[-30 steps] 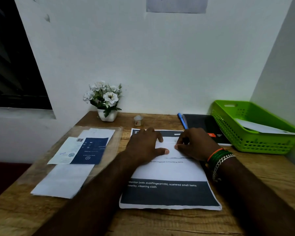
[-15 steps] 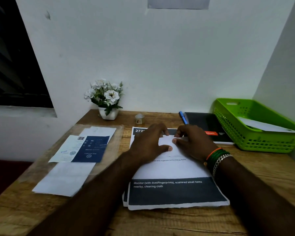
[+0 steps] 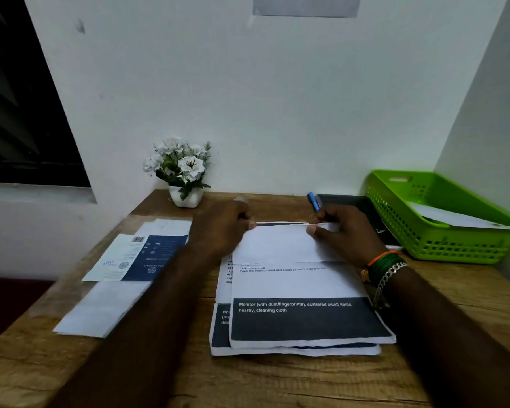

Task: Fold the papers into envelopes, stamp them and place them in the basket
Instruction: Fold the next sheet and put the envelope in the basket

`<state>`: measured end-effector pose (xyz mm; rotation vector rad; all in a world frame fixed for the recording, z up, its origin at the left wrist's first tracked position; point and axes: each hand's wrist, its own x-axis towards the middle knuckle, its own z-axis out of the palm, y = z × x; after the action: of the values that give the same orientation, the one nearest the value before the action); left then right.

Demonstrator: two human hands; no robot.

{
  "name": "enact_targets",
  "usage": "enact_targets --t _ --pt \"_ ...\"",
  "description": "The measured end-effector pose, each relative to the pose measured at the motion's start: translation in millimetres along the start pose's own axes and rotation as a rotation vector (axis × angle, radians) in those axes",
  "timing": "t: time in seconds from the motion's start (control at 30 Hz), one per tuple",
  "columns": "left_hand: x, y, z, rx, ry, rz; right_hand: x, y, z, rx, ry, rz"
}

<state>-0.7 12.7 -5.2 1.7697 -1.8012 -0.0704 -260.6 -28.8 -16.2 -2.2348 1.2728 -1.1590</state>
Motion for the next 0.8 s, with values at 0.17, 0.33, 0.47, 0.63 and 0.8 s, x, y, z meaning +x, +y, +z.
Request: enact_targets --t 0.17,0.33,0.47,0.63,0.8 --pt "2 -14 -1 -0.241 0.043 -0.057 3 7 -7 0.069 0.025 0.022" --pt "2 -6 7 -0.306 0.045 0.011 3 7 0 0.107 0.015 0.024" --pt "4 -9 5 -0.266 0.049 0.009 5 11 -1 0.116 0.022 0.06" --pt "8 -16 2 -0.238 0.098 -0.024 8 23 -9 0.165 0.086 0.181" --pt "9 -17 -2 -0.239 0.14 0.006 7 10 -17 0.203 0.105 0.13"
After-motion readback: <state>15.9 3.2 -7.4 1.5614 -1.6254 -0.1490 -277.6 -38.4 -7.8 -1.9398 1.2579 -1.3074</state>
